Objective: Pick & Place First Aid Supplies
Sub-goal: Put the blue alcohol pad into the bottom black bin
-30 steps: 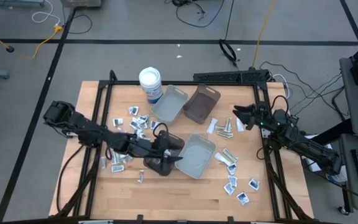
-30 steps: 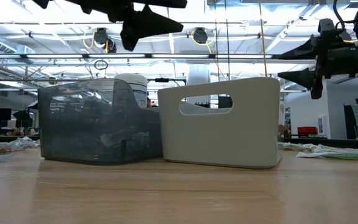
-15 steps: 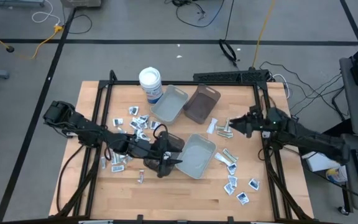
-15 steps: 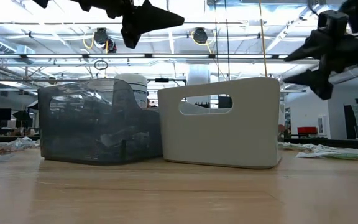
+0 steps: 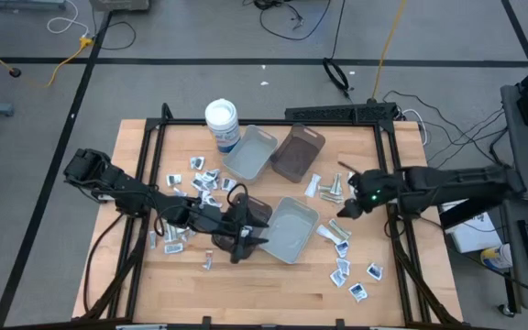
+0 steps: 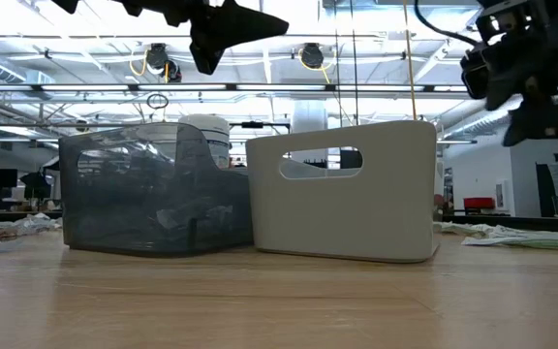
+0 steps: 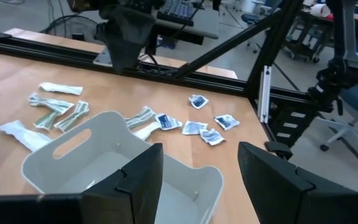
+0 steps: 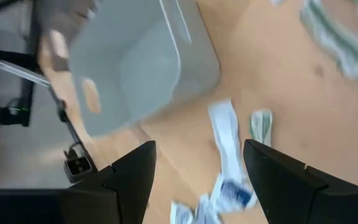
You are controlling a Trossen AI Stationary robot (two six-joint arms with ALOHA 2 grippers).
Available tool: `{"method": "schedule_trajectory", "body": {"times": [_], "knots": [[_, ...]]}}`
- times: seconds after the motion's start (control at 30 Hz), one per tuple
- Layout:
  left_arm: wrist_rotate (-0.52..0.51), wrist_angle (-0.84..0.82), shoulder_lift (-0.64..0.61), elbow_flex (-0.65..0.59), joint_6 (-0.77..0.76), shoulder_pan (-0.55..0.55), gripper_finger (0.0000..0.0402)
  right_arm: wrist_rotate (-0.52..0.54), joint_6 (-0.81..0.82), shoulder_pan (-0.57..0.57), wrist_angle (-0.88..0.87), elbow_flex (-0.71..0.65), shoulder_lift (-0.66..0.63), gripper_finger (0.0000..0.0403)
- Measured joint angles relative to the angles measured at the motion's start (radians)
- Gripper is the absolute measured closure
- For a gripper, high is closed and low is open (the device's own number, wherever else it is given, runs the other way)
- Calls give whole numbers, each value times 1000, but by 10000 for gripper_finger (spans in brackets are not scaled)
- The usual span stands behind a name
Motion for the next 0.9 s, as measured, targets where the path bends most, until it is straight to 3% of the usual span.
{"method": "schedule_trajectory", "body": {"times": [0.13, 0.37, 0.5, 0.9], "knots": [[0, 0, 0, 0, 0, 0, 188, 16, 103, 81, -141, 96, 105, 165], [0, 0, 0, 0, 2, 0, 188, 192, 311, 254, -414, 260, 241, 165], [7, 0, 0, 0, 3, 0, 188, 235, 459, 344, -435, 310, 311, 165], [48, 3, -24, 1, 3, 0, 188, 235, 786, 567, -436, 361, 543, 165]]}}
